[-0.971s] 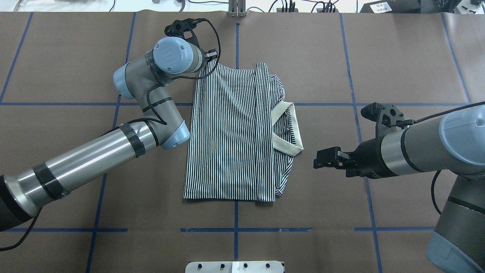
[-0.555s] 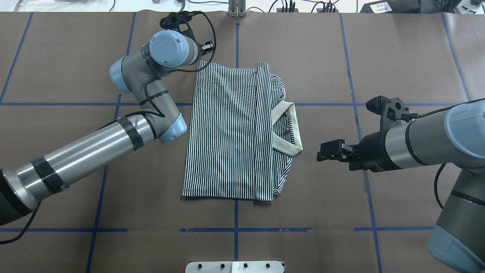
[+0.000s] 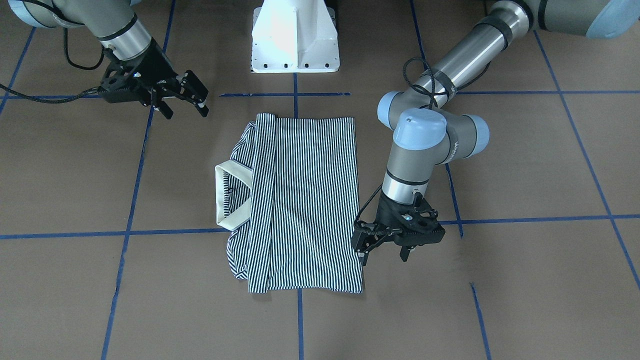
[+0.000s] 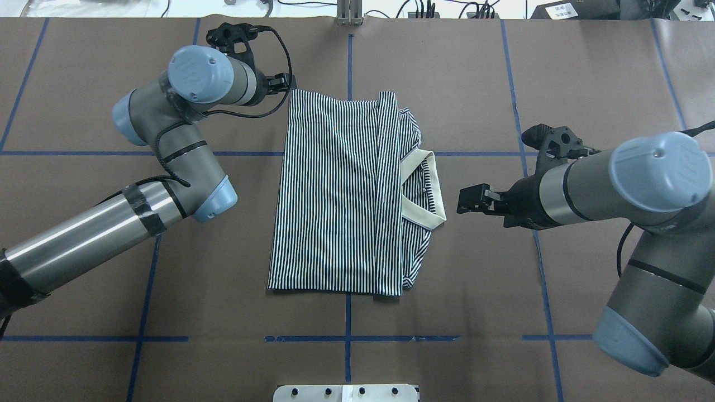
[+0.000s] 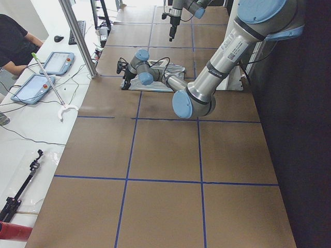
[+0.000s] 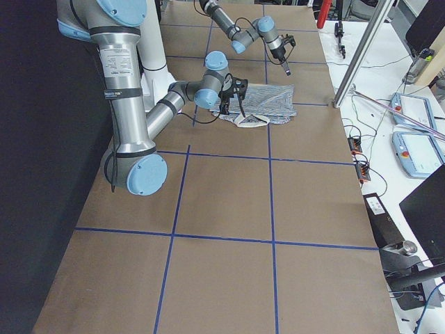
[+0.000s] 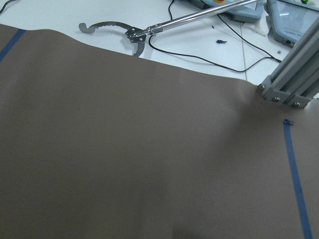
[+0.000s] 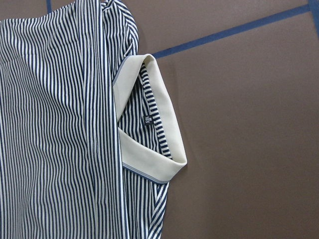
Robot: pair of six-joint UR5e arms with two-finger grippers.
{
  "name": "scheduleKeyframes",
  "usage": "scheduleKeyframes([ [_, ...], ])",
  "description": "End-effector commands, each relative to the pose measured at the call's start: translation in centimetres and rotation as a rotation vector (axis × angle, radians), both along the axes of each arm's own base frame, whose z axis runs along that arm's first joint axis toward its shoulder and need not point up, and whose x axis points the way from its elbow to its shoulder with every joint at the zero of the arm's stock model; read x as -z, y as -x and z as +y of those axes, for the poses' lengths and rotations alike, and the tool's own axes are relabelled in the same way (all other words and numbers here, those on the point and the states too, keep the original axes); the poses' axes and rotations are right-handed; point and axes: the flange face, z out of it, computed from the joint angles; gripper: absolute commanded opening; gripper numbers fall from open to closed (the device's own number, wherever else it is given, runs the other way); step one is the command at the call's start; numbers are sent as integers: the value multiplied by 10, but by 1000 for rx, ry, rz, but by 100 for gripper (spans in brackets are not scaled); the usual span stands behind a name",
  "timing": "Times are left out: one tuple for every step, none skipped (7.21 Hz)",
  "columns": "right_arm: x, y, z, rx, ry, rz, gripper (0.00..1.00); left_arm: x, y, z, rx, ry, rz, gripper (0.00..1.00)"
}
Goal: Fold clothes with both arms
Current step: 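Open the right gripper and move it toward the cream collar, then lower the right gripper over the collar side of the shirt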
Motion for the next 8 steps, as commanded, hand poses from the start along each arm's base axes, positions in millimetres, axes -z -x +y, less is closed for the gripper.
scheduleKeyframes([
  [33, 39, -3, 23, -10, 126, 100, 23, 30, 36, -73, 18, 2, 100],
  [52, 58, 0, 46, 0, 153, 100, 35, 38, 49, -146, 32, 58, 100],
  [57, 85, 2, 60, -3, 174, 100, 29, 56, 69, -167, 39, 85, 100],
  [57, 120, 4, 64, -21, 210, 100, 30, 82, 93, -157, 24, 104, 100],
  [62, 151, 1, 77, -14, 248, 100, 33, 101, 116, -163, 28, 104, 100],
  [65, 170, 0, 95, -4, 282, 100, 51, 111, 132, -174, 49, 91, 100],
  [72, 188, 5, 132, -26, 302, 100, 63, 116, 143, -181, 60, 87, 100],
  [91, 207, 3, 152, -34, 306, 100, 63, 113, 148, -205, 71, 96, 100],
])
